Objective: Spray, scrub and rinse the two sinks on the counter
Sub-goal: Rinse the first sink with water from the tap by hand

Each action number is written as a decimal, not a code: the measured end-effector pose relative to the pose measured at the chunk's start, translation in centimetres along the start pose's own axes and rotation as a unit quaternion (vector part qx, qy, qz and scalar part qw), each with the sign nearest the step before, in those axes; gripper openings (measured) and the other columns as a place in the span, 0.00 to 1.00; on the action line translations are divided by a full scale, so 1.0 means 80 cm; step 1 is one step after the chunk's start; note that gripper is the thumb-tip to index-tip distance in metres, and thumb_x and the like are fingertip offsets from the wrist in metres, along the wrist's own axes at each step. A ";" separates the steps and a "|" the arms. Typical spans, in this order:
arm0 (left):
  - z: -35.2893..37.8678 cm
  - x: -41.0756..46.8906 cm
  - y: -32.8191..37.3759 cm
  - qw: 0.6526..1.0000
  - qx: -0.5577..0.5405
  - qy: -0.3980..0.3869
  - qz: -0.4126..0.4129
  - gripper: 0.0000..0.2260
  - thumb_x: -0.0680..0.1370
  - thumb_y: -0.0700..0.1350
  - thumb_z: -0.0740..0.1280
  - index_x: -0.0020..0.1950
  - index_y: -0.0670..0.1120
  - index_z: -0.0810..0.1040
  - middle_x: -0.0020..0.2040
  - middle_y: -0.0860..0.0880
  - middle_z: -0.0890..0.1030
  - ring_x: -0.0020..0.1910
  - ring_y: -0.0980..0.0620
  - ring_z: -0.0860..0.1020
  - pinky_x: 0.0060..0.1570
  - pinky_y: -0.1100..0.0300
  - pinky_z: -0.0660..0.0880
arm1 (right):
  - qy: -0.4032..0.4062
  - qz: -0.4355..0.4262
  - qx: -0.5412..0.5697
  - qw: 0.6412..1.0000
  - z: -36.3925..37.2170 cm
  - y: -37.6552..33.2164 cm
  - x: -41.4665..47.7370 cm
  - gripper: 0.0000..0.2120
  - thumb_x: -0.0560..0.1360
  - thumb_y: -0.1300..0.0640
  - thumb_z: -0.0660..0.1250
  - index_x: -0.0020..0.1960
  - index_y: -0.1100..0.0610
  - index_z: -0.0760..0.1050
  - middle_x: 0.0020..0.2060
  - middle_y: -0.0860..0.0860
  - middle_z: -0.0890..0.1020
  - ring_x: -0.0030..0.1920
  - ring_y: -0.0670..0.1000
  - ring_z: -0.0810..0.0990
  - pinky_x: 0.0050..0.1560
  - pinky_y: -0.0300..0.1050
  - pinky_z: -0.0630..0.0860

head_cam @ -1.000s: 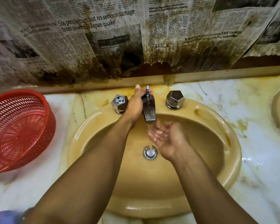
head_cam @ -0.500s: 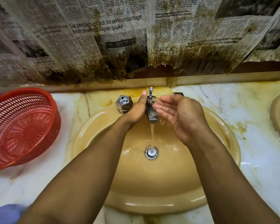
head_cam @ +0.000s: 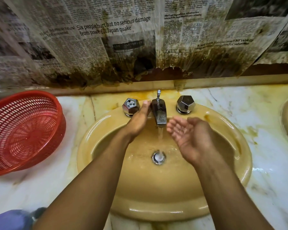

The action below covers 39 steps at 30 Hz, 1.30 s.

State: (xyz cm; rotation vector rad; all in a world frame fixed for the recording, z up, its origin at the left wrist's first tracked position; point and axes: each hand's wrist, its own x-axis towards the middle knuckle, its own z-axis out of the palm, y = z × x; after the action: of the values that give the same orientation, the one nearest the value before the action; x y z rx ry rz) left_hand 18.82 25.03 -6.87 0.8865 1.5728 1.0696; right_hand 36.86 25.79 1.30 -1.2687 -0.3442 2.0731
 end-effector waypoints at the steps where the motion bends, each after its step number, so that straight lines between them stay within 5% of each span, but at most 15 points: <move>1: 0.001 0.004 0.004 1.000 0.002 0.004 -0.011 0.32 0.84 0.67 0.44 0.83 0.52 0.61 0.81 0.55 0.62 0.79 0.58 0.61 0.79 0.57 0.53 | -0.033 -0.025 -0.026 0.999 0.013 -0.014 -0.008 0.19 0.86 0.57 0.54 0.54 0.69 0.79 0.45 0.64 0.86 0.46 0.58 0.87 0.51 0.47 0.84; 4: 0.005 0.013 0.015 0.998 0.039 0.026 -0.042 0.35 0.83 0.70 0.45 0.81 0.51 0.66 0.80 0.48 0.66 0.79 0.50 0.64 0.81 0.50 0.56 | -0.080 -0.054 -0.110 0.989 0.050 -0.039 -0.019 0.18 0.86 0.57 0.57 0.62 0.71 0.76 0.56 0.67 0.83 0.59 0.62 0.84 0.65 0.54 0.79; 9: 0.009 0.004 0.018 0.998 0.050 0.038 -0.015 0.31 0.85 0.65 0.43 0.81 0.51 0.66 0.79 0.49 0.68 0.79 0.51 0.63 0.73 0.60 0.55 | 0.062 -0.105 -0.129 0.984 0.037 -0.012 -0.002 0.13 0.85 0.62 0.57 0.58 0.68 0.78 0.55 0.64 0.84 0.56 0.59 0.85 0.60 0.51 0.82; 12: 0.000 -0.007 0.004 0.999 0.043 0.025 -0.003 0.34 0.82 0.70 0.43 0.81 0.53 0.66 0.80 0.51 0.67 0.79 0.52 0.64 0.79 0.52 0.55 | 0.099 0.004 -0.059 0.993 0.005 0.022 0.015 0.15 0.85 0.61 0.54 0.58 0.69 0.76 0.58 0.66 0.81 0.56 0.62 0.82 0.57 0.53 0.81; 16: -0.015 -0.023 -0.007 0.999 0.029 0.021 -0.003 0.32 0.85 0.64 0.42 0.82 0.49 0.62 0.80 0.52 0.68 0.78 0.56 0.66 0.76 0.59 0.55 | 0.090 0.142 0.084 0.982 -0.008 0.049 0.018 0.19 0.86 0.59 0.52 0.58 0.72 0.74 0.55 0.70 0.81 0.57 0.66 0.81 0.62 0.56 0.77; 21: -0.018 -0.023 -0.008 0.999 0.034 0.018 -0.012 0.33 0.84 0.67 0.43 0.83 0.50 0.61 0.81 0.52 0.65 0.80 0.55 0.62 0.80 0.52 0.53 | 0.059 0.016 0.037 0.997 -0.003 0.014 0.003 0.17 0.83 0.62 0.54 0.61 0.67 0.78 0.44 0.63 0.85 0.43 0.56 0.85 0.45 0.47 0.82; 26: 0.005 -0.018 0.011 0.995 0.086 0.030 0.040 0.24 0.89 0.54 0.50 0.82 0.46 0.63 0.80 0.54 0.64 0.79 0.57 0.61 0.77 0.61 0.55 | -0.060 -0.054 -0.056 0.995 0.057 -0.033 -0.008 0.16 0.85 0.60 0.57 0.59 0.73 0.75 0.57 0.69 0.81 0.60 0.64 0.82 0.67 0.56 0.78; 29: -0.002 -0.026 0.002 0.988 0.054 0.122 0.077 0.13 0.86 0.41 0.61 0.68 0.45 0.80 0.62 0.50 0.83 0.60 0.56 0.80 0.67 0.56 0.73 | 0.016 -0.087 -0.065 0.994 0.058 -0.027 0.003 0.13 0.84 0.63 0.57 0.56 0.71 0.76 0.54 0.66 0.82 0.57 0.62 0.83 0.64 0.55 0.80; 32: -0.028 -0.040 -0.034 0.947 0.083 0.287 0.116 0.09 0.80 0.38 0.69 0.53 0.51 0.85 0.49 0.52 0.84 0.44 0.62 0.81 0.52 0.56 0.80 | 0.090 -0.043 -0.039 0.994 0.022 -0.004 0.020 0.13 0.84 0.62 0.55 0.56 0.69 0.76 0.55 0.65 0.81 0.55 0.61 0.82 0.65 0.53 0.78; 34: -0.049 -0.046 -0.053 0.917 0.174 0.340 0.113 0.12 0.75 0.43 0.75 0.57 0.52 0.82 0.56 0.51 0.79 0.51 0.55 0.80 0.57 0.52 0.78 | 0.087 0.052 0.008 0.995 -0.002 0.019 0.032 0.18 0.86 0.58 0.53 0.63 0.70 0.73 0.62 0.67 0.79 0.58 0.63 0.80 0.68 0.55 0.74; 37: -0.072 -0.037 -0.056 0.905 0.286 0.305 0.071 0.31 0.72 0.55 0.78 0.71 0.52 0.70 0.68 0.52 0.72 0.67 0.52 0.72 0.68 0.51 0.69 | 0.065 0.151 0.113 0.980 -0.008 0.049 0.043 0.25 0.87 0.52 0.52 0.76 0.69 0.64 0.64 0.71 0.76 0.67 0.68 0.75 0.73 0.61 0.70; 39: -0.081 -0.025 -0.048 0.904 0.333 0.251 0.097 0.27 0.72 0.59 0.77 0.67 0.55 0.71 0.69 0.55 0.72 0.70 0.52 0.70 0.70 0.52 0.64 | 0.042 0.155 0.186 0.969 0.007 0.055 0.048 0.26 0.87 0.50 0.53 0.78 0.65 0.61 0.63 0.73 0.76 0.69 0.70 0.74 0.74 0.63 0.68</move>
State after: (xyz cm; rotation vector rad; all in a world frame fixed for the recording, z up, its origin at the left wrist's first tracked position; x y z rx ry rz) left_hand 12.83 20.49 -9.08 1.3114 2.4043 0.9422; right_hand 33.47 25.15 -3.41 -1.2297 0.2912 2.1951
